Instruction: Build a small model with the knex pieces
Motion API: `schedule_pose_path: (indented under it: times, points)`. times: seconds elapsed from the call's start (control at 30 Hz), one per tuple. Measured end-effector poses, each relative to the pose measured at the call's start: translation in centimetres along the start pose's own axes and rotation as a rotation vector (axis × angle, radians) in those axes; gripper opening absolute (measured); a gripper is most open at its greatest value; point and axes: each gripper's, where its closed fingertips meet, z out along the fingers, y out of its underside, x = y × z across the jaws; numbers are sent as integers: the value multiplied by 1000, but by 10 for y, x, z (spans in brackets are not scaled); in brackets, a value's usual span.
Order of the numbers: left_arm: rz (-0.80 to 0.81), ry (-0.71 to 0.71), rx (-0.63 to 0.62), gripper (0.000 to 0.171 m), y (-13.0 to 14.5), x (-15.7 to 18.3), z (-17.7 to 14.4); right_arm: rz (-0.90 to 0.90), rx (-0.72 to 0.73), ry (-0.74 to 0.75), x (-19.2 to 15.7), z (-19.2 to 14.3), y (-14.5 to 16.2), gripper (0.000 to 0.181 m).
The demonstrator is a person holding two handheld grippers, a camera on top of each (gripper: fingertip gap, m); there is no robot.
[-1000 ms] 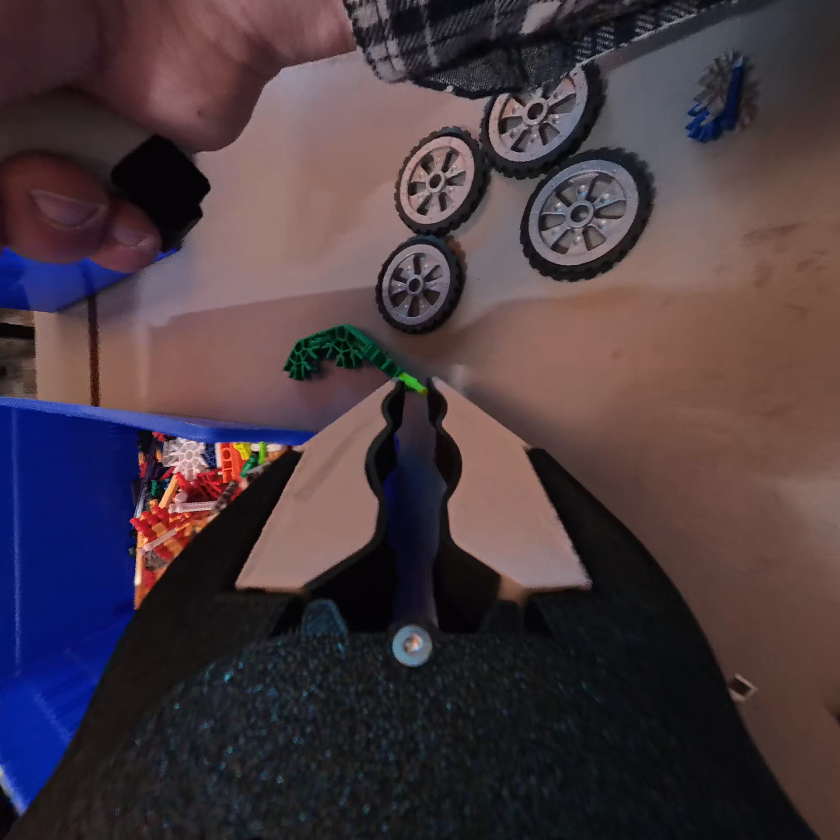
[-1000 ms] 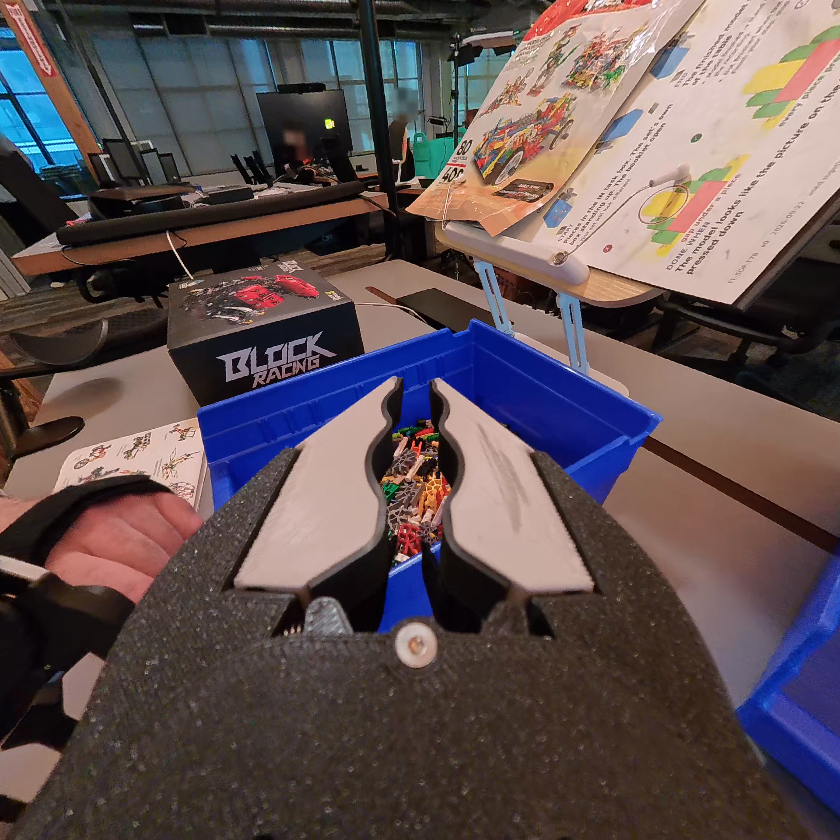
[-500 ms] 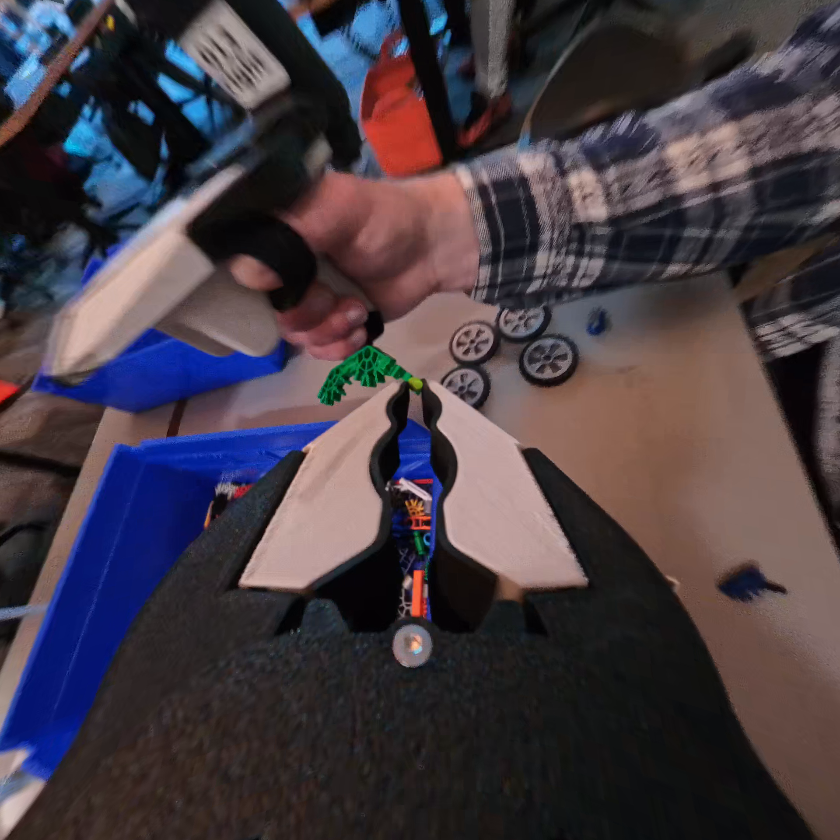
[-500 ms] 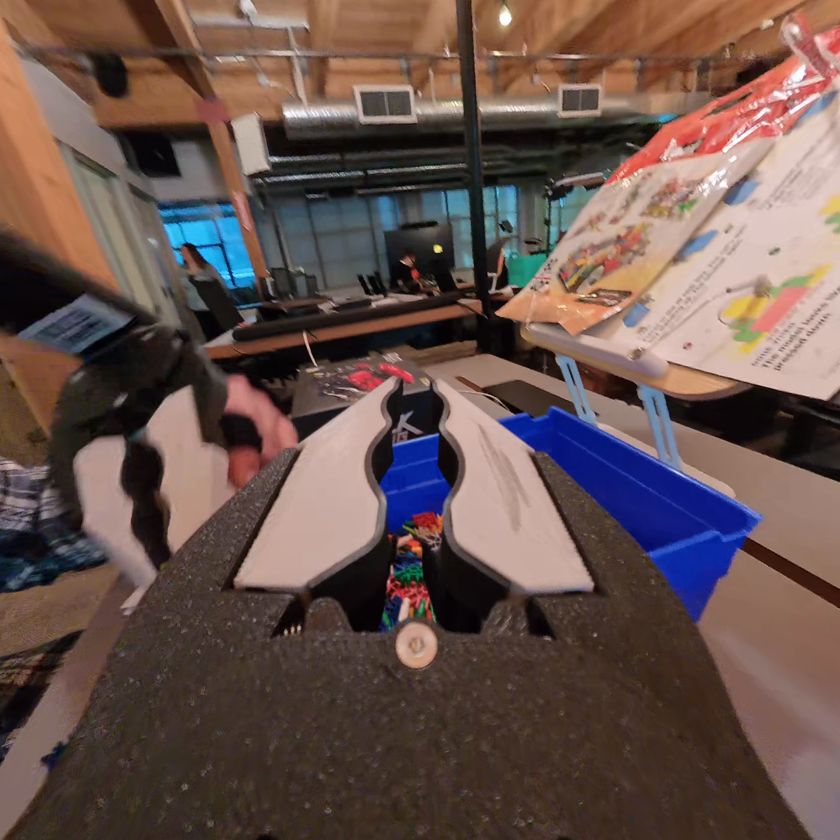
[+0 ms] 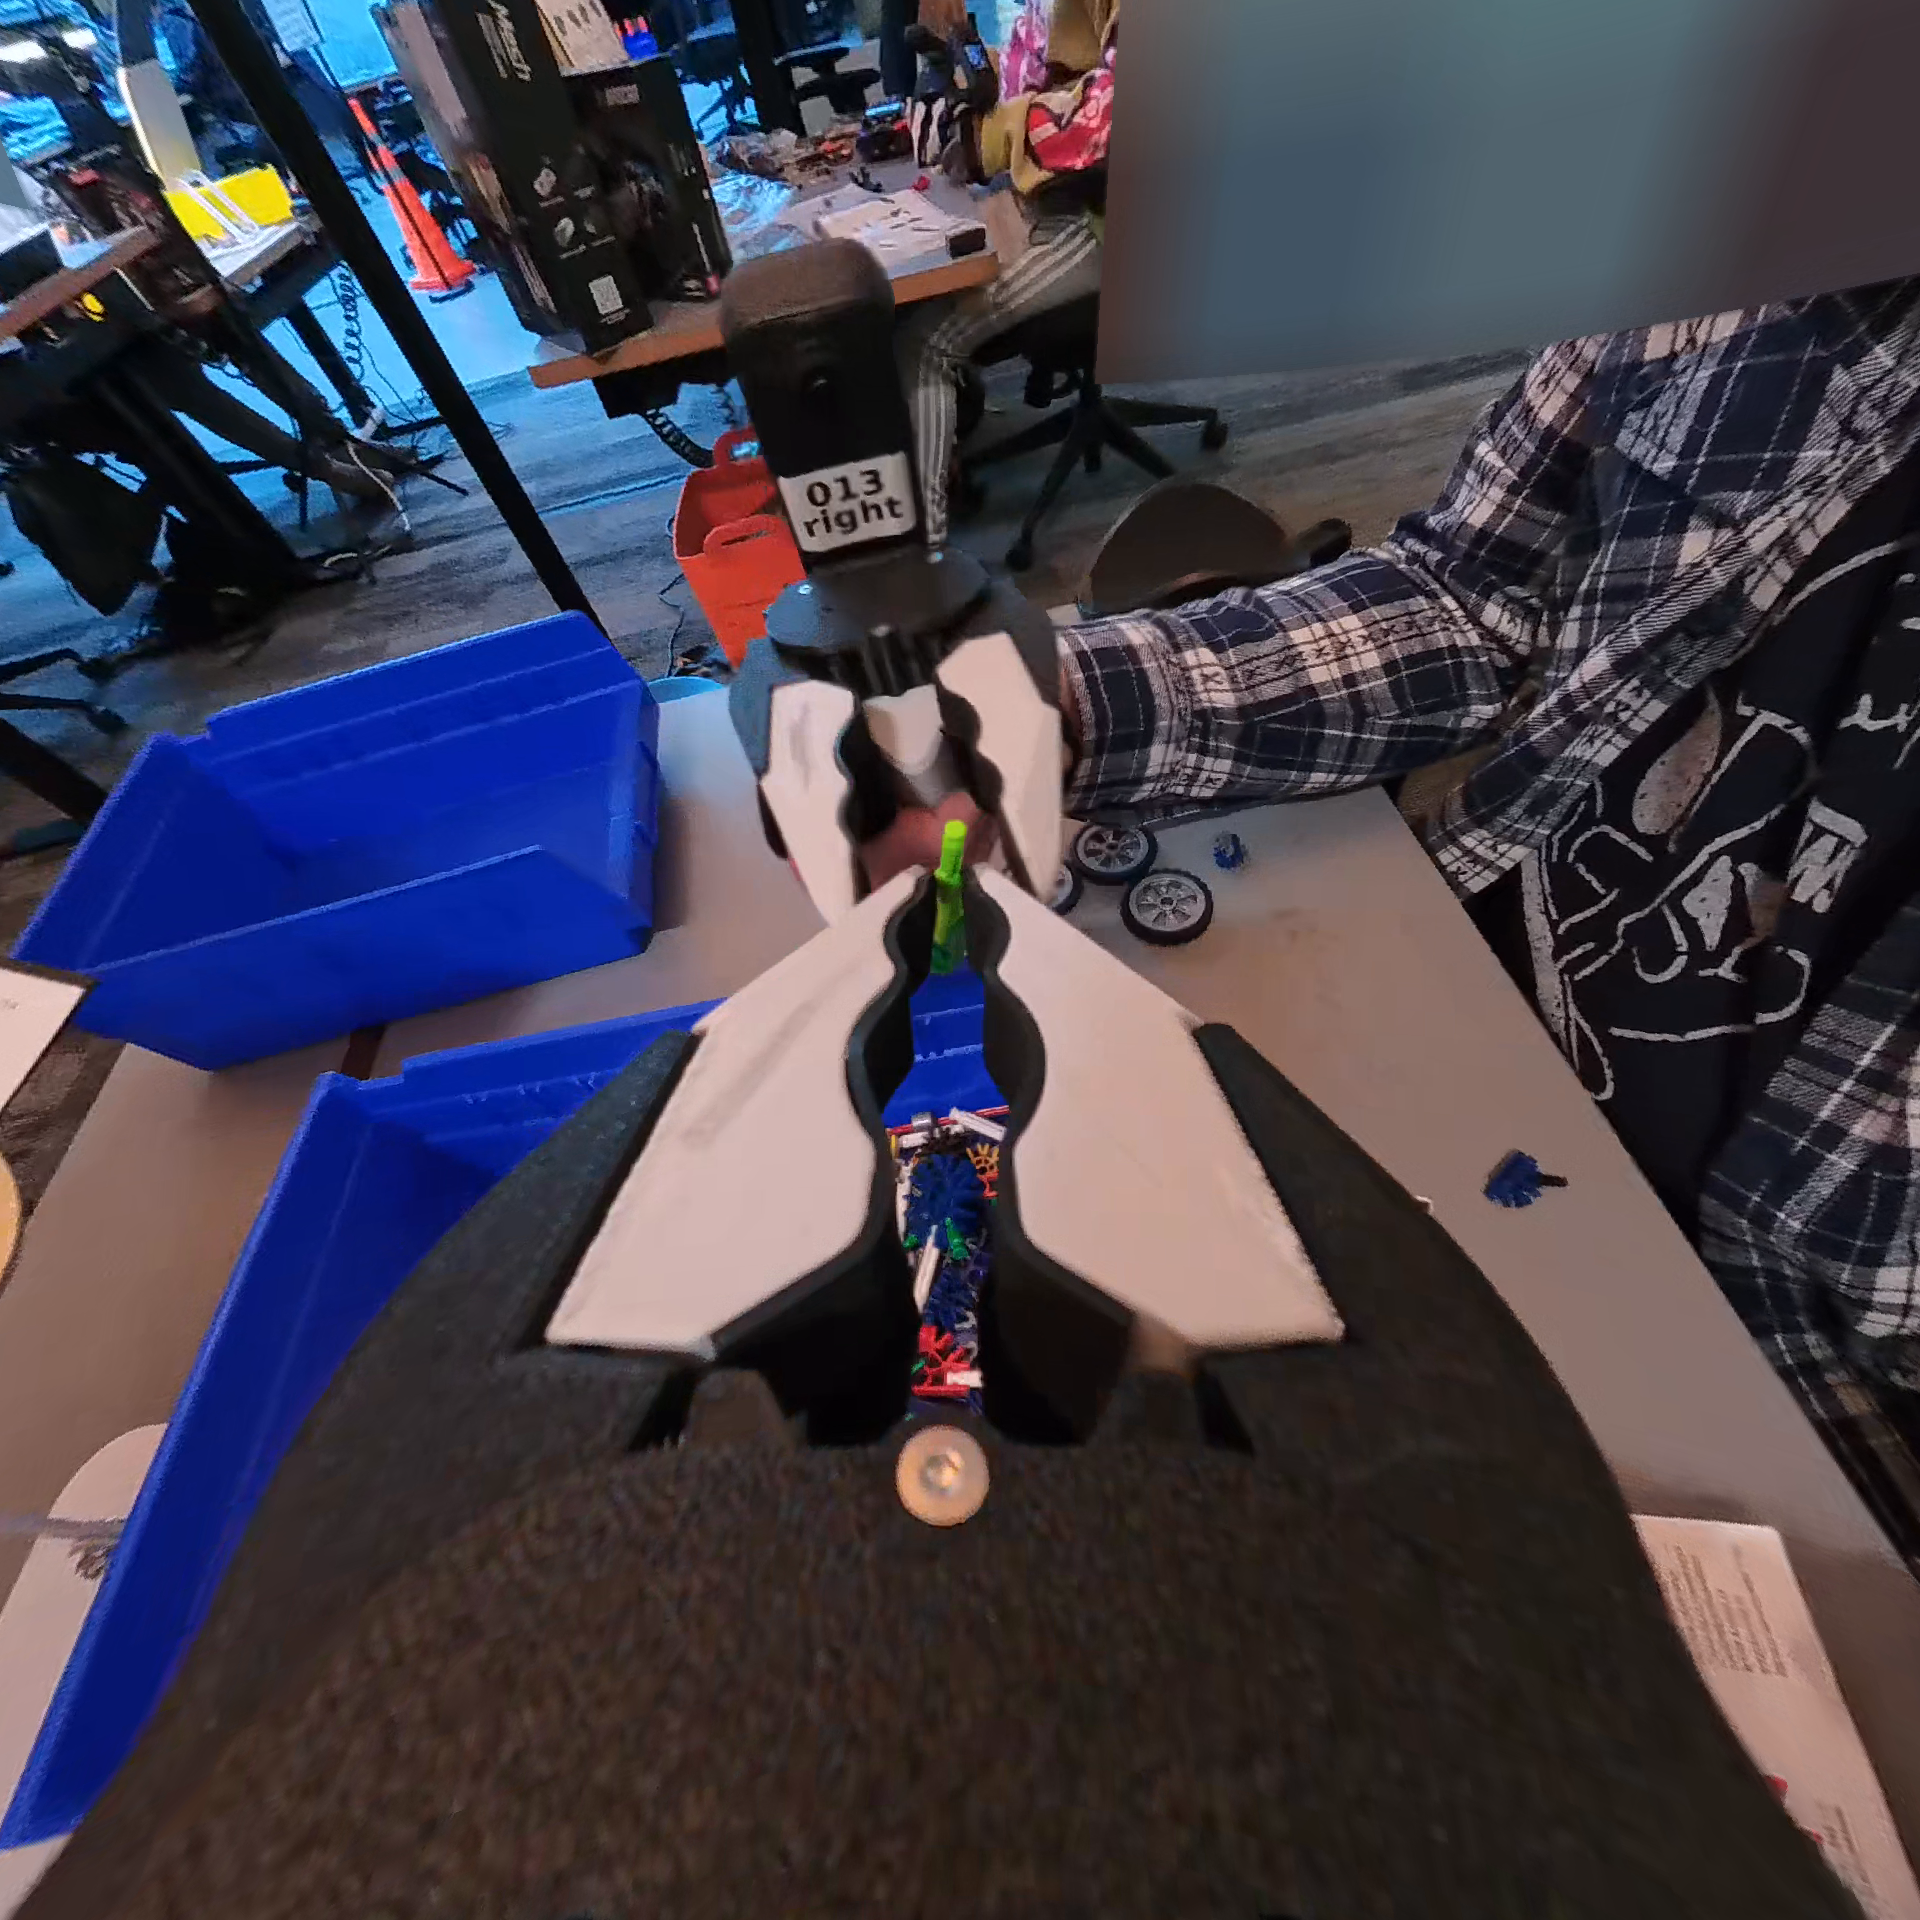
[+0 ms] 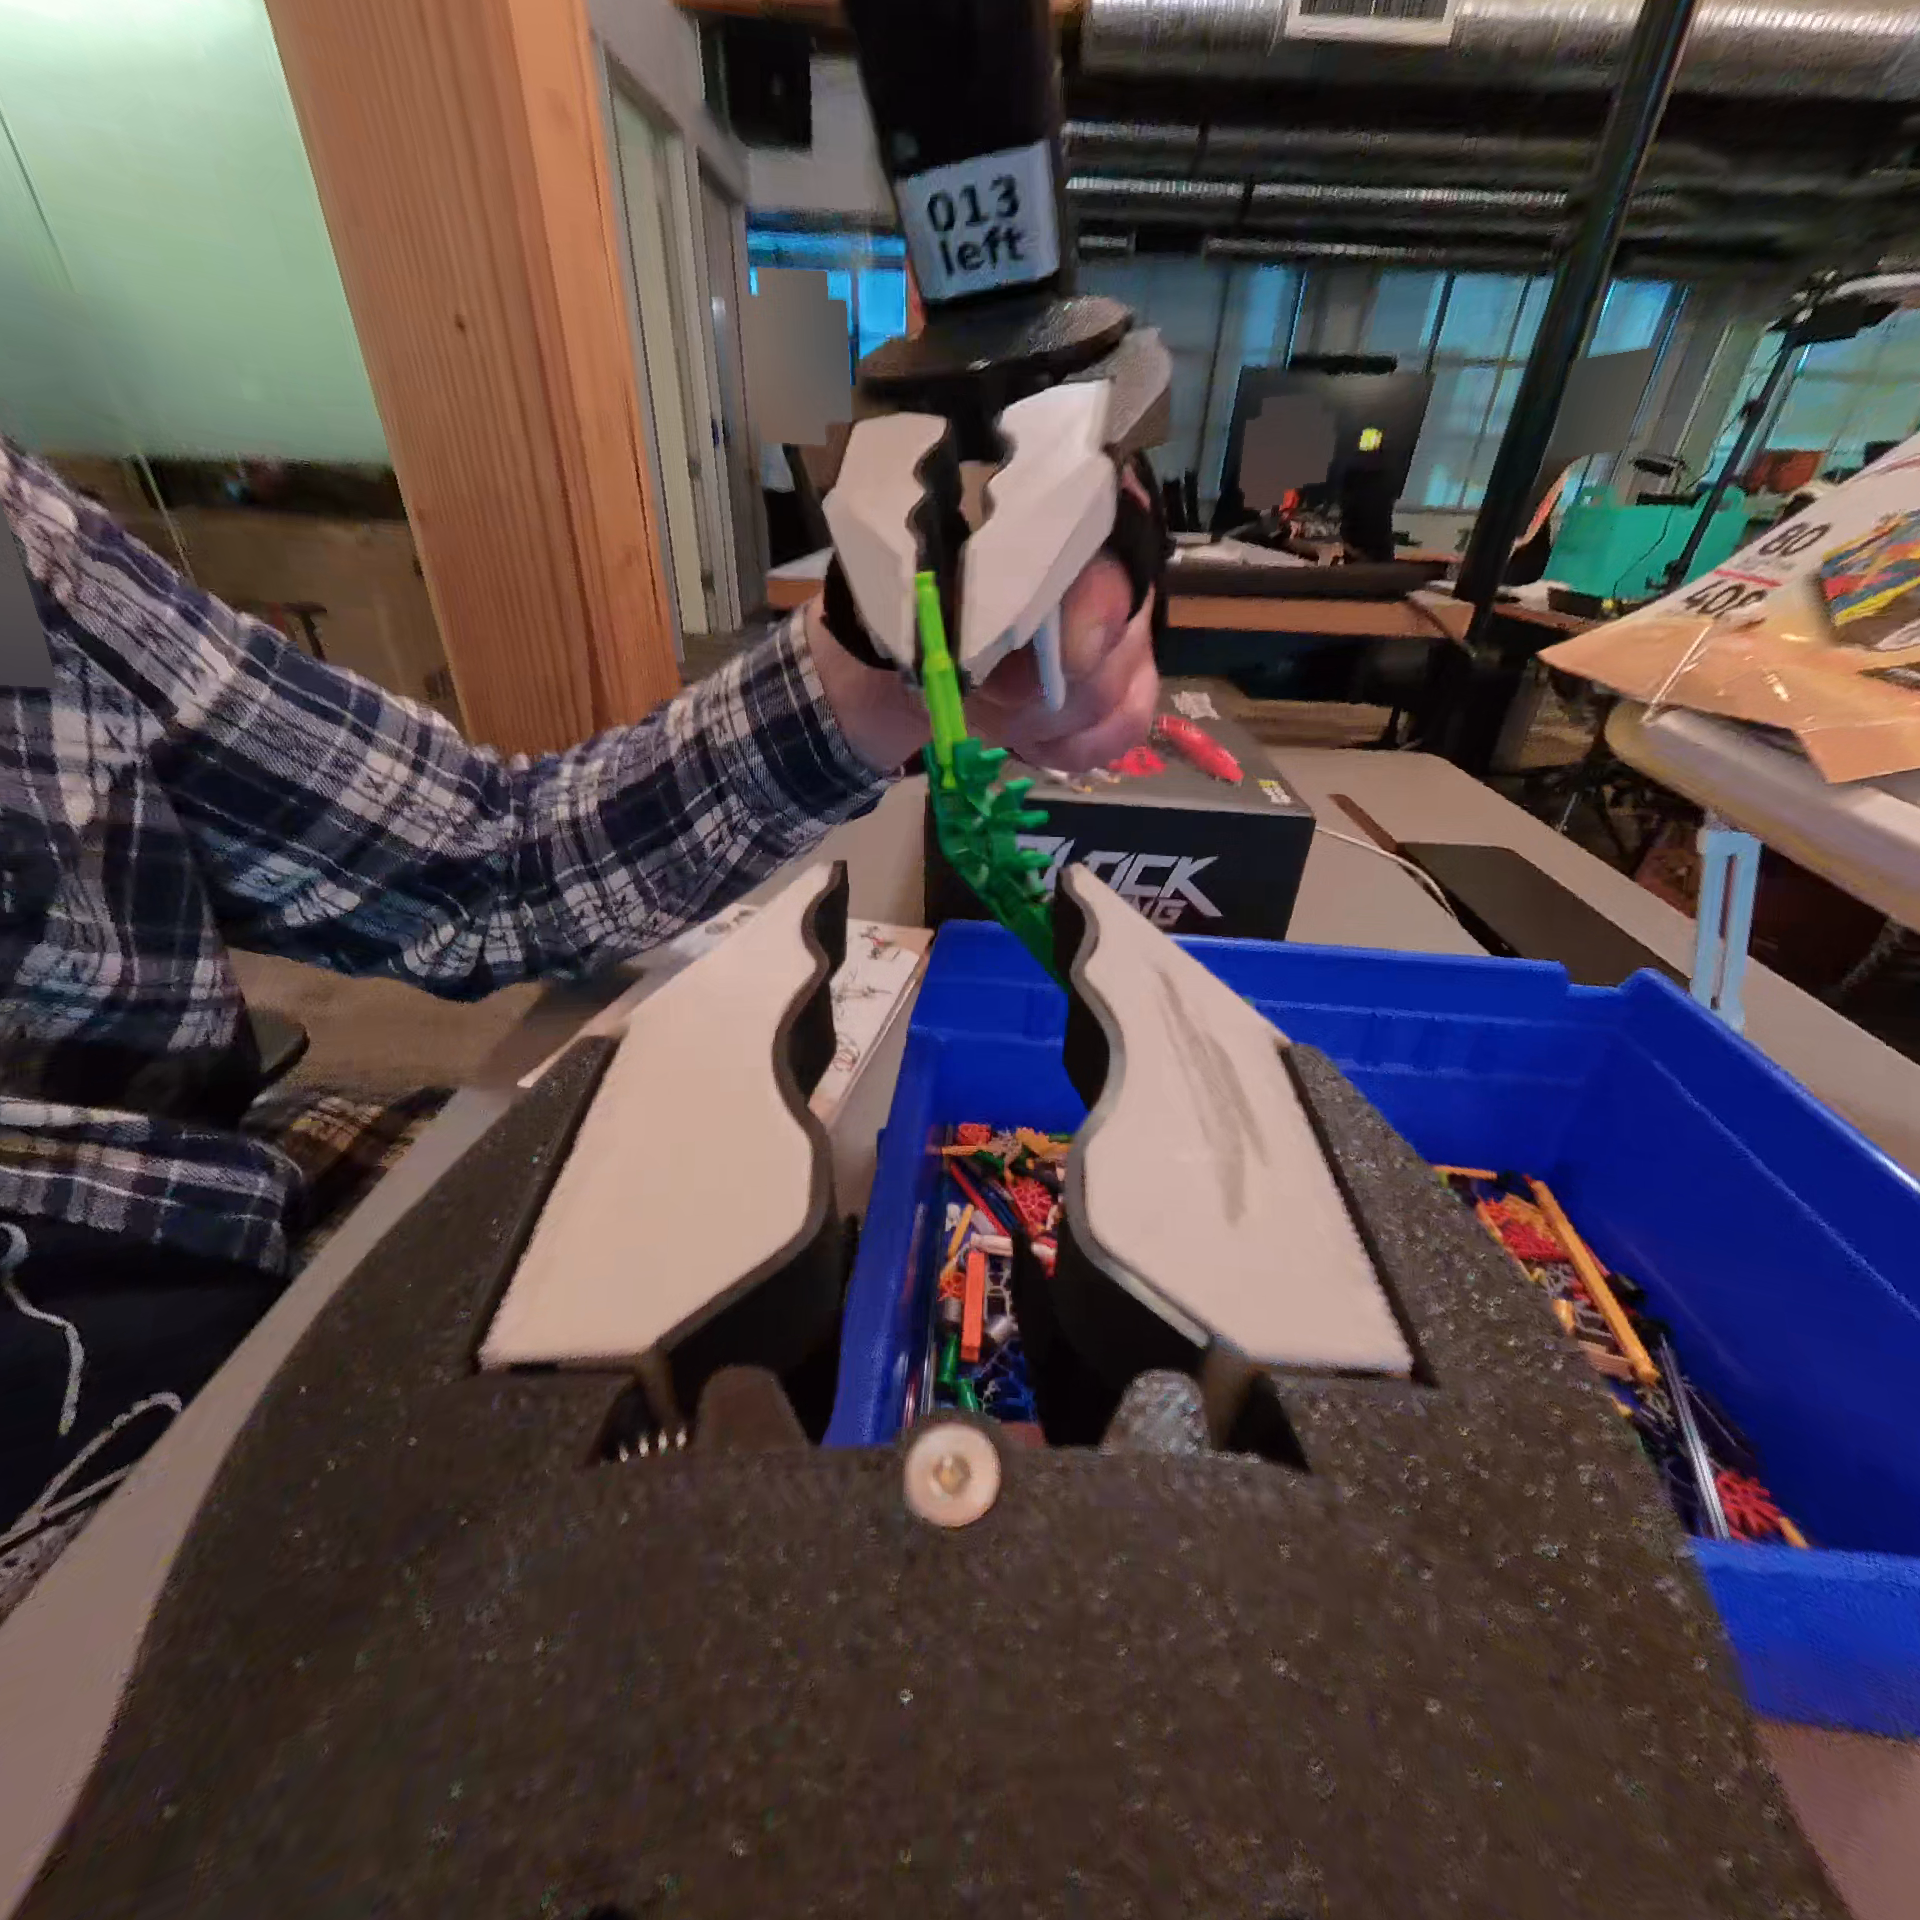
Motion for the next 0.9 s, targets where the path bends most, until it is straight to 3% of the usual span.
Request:
schedule_pose_path:
  times: [0.13, 0.2, 0.33, 0.43, 0.53, 0.67, 0.77, 0.83, 0.9]
  points:
    - [4, 43, 10, 2, 5, 2, 10, -23, -51, 28, 1, 14, 12, 37]
    - [3, 70, 10, 2, 7, 4, 16, -15, -50, 33, 3, 17, 15, 25]
    - [12, 90, 24, 1, 8, 4, 19, -4, -33, 32, 5, 17, 15, 20]
    - [13, 41, 27, 0, 10, -5, 15, -18, -49, 31, 5, 17, 16, 5]
    - [30, -35, -37, 0, 21, -15, 14, -13, -72, 80, 13, 15, 16, 4]
    - [32, -119, -105, 21, 27, -26, 21, -33, -109, 109, 17, 15, 21, 4]
    - [35, -113, -108, 18, 29, -24, 25, -29, -132, 119, 19, 14, 25, 4]
    - [34, -86, -105, 32, 27, -19, 28, -32, -154, 134, 21, 13, 28, 4]
    - [52, -122, -147, 31, 30, -22, 28, -35, -168, 135, 21, 14, 30, 4]
